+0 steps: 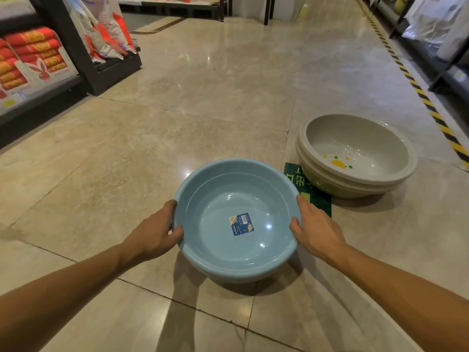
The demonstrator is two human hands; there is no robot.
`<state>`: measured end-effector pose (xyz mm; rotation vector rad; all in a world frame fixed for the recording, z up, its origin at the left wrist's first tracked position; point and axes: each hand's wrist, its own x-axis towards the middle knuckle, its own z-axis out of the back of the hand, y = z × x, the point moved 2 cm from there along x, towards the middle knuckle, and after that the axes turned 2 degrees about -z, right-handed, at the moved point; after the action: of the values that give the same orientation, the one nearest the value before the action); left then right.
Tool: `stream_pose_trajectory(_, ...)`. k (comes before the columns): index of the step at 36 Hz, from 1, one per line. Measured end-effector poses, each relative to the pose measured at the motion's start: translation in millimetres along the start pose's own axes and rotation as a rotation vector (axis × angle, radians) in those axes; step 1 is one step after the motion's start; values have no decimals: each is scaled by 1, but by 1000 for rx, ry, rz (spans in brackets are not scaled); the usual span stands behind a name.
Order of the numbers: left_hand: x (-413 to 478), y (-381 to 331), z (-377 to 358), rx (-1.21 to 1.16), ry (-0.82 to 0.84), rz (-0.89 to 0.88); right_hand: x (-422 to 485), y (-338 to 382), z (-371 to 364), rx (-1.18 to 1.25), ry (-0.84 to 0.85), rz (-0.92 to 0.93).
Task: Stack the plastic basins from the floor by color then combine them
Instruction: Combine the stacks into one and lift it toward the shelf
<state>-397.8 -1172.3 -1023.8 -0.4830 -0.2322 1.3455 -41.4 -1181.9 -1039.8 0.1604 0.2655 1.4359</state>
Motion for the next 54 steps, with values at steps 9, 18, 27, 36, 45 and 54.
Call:
stream_pose_trajectory(9, 3, 9, -4, -162, -48, 34, 5, -13, -4, 158, -6, 0)
stream_pose_trajectory(18, 16, 16, -16, -416, -83, 58, 10, -24, -15, 492, 127, 38)
stream_pose_trajectory(27, 11, 7, -39, -549, -106, 30, 9, -18, -25, 769, 152, 54)
stream_pose_trajectory(36, 8, 11, -36, -545, -130, 73, 8, -14, -21, 773, 98, 12)
stream_pose_trajectory(45, 9, 9, -24, -559, -157, 91, 3, -13, -18, 760, 64, -78)
stream_pose_trajectory(54, 25, -3, 5, -543, -177, 60, 7, -9, 14, 826, -25, -100)
